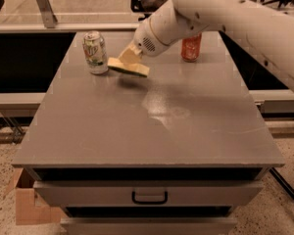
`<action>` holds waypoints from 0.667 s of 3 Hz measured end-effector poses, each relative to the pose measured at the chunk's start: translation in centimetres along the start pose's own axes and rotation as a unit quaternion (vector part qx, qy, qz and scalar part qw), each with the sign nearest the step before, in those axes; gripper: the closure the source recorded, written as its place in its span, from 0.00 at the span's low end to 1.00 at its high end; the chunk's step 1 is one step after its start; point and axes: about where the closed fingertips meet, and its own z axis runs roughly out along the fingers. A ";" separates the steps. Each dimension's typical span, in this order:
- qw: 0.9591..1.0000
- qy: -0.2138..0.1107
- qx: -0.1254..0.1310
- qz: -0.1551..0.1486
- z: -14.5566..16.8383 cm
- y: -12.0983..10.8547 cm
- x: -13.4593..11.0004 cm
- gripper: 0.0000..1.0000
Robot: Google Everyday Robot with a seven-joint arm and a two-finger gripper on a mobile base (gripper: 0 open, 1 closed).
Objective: Move sponge near 7up can
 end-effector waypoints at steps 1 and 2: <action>1.000 -0.025 0.000 0.005 1.4 -0.6 0.2 0.65; 0.999 -0.046 -0.001 0.003 2.0 -0.8 0.0 0.36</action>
Offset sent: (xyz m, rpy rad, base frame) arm 0.0201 0.0087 -0.0175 0.1151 -0.0440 0.0119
